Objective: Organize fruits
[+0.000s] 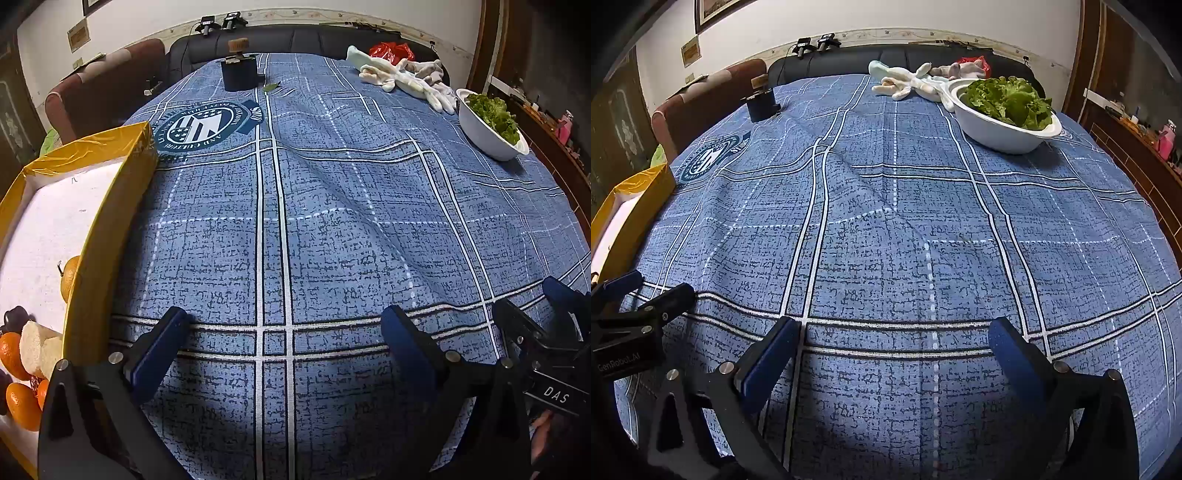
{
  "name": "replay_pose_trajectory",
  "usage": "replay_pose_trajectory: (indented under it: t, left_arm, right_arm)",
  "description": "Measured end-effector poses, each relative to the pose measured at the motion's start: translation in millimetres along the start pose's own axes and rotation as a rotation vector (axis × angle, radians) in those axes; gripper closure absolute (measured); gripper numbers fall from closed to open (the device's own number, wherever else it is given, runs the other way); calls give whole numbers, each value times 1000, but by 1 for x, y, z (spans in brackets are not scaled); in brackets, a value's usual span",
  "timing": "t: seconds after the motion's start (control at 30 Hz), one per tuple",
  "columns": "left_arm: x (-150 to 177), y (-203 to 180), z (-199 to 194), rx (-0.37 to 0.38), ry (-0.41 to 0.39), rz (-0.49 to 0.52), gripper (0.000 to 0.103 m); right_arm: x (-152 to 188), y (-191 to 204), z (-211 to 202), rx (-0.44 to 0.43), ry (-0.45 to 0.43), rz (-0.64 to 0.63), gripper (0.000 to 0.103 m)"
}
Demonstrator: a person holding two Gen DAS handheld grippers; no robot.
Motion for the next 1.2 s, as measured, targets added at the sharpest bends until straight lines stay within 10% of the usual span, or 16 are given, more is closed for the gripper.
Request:
replay_pose_trajectory:
  t: [1.2]
  left_arm:
    - [0, 0, 0, 1, 3, -1, 0]
  right_arm:
    - [0, 0, 1, 7, -4, -4, 0]
Point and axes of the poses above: each gripper's, at about its wrist camera, not at the fingertips, and z roughly the way its jaws point, y to its left, x to its underside, the point moved 10 cm from there along z, roughly the way its jaws point, and after that the axes turned 10 degrees about -z, right-handed, at the moved point
